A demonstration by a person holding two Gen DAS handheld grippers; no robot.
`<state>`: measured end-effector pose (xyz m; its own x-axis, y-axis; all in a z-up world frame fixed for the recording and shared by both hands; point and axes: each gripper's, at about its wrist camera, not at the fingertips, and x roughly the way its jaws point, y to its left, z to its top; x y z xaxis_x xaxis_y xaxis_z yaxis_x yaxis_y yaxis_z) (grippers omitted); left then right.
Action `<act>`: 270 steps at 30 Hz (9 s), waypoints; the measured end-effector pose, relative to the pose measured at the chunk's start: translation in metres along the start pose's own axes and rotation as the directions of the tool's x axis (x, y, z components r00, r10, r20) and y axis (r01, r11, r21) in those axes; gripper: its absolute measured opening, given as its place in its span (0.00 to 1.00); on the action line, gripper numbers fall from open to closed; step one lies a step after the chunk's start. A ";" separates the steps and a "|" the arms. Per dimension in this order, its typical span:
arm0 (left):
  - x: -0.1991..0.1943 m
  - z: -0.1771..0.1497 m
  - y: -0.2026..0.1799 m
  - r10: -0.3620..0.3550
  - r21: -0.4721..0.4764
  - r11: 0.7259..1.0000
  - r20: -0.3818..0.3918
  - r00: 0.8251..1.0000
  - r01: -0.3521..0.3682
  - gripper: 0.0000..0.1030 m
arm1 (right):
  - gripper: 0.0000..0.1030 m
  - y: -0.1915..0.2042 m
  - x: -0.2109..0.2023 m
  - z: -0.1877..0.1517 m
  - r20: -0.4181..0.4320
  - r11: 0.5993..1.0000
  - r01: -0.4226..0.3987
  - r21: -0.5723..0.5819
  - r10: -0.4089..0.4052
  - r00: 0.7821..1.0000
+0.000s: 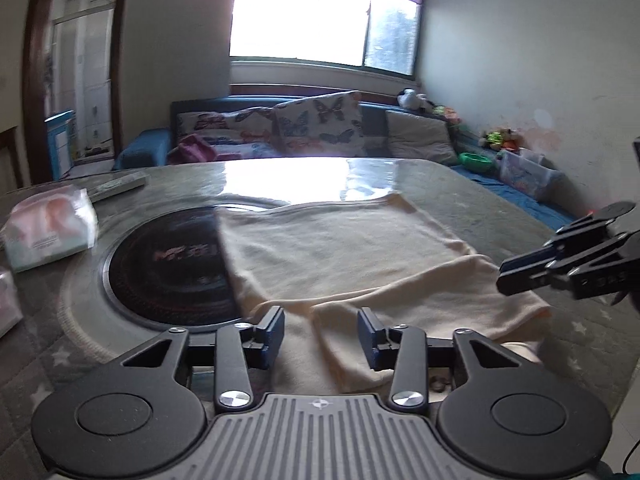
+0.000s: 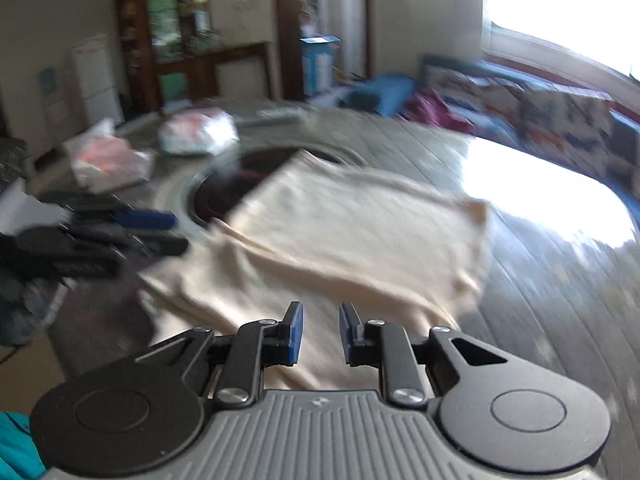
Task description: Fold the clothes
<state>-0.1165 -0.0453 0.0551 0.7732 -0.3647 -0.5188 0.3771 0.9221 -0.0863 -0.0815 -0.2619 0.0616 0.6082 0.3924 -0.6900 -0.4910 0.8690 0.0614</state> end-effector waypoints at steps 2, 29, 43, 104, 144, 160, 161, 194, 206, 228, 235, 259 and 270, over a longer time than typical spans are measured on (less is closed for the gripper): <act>0.007 -0.001 -0.007 -0.035 0.019 0.999 -0.011 0.999 0.035 0.31 | 0.18 -0.009 0.001 -0.012 -0.021 0.999 0.024 0.025 -0.024 1.000; 0.038 0.006 0.006 0.001 0.047 0.999 -0.098 0.995 0.003 0.21 | 0.18 -0.048 0.017 -0.004 0.005 0.996 0.086 0.018 -0.086 0.996; -0.018 -0.011 -0.013 -0.040 0.241 0.968 -0.105 0.994 0.065 0.24 | 0.19 -0.011 0.008 -0.029 -0.054 0.989 0.056 -0.134 -0.064 0.997; -0.009 -0.043 -0.025 -0.074 0.446 0.889 -0.075 0.994 0.100 0.24 | 0.10 0.008 0.015 -0.016 -0.023 0.959 -0.061 -0.275 0.056 0.998; 0.011 0.052 -0.002 -0.137 0.275 0.951 -0.041 0.990 0.144 0.05 | 0.07 -0.010 -0.035 0.046 0.009 0.958 -0.056 -0.280 0.060 0.998; 0.083 0.036 0.014 0.026 0.218 0.976 -0.120 0.992 0.001 0.10 | 0.27 -0.064 0.058 0.026 0.012 0.998 0.057 -0.025 -0.056 0.998; 0.083 0.039 0.015 0.039 0.208 0.978 -0.113 0.993 -0.015 0.10 | 0.27 -0.065 0.052 0.028 0.031 0.998 0.069 -0.004 -0.069 0.997; 0.121 0.049 -0.034 -0.071 0.151 0.983 -0.206 0.976 0.103 0.10 | 0.21 -0.076 0.007 -0.006 0.018 0.985 0.153 0.085 -0.155 0.988; 0.123 0.050 -0.037 -0.060 0.157 0.983 -0.205 0.977 0.093 0.10 | 0.04 -0.079 0.020 -0.024 0.023 0.980 0.130 0.153 -0.135 0.991; 0.123 0.047 -0.048 -0.021 0.219 0.974 -0.182 0.983 0.061 0.10 | 0.05 -0.064 0.018 -0.004 0.101 0.985 0.169 0.040 -0.172 0.980; 0.123 0.048 -0.050 -0.013 0.228 0.972 -0.184 0.983 0.055 0.10 | 0.05 -0.077 0.045 -0.006 0.047 0.988 0.139 0.072 -0.142 0.989; 0.099 0.022 -0.163 -0.374 0.369 0.829 -0.195 0.907 0.421 0.09 | 0.05 -0.092 0.012 -0.003 -0.007 0.996 0.025 0.085 -0.025 1.000; 0.090 0.014 -0.155 -0.399 0.315 0.842 -0.180 0.899 0.437 0.10 | 0.05 -0.095 0.034 -0.012 -0.051 0.996 0.030 0.078 -0.026 0.998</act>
<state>-0.0979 -0.2226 0.0341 0.4530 -0.6725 -0.5853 0.8163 0.5768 -0.0310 -0.0218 -0.3351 0.0235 0.5885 0.3536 -0.7271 -0.4220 0.9014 0.0968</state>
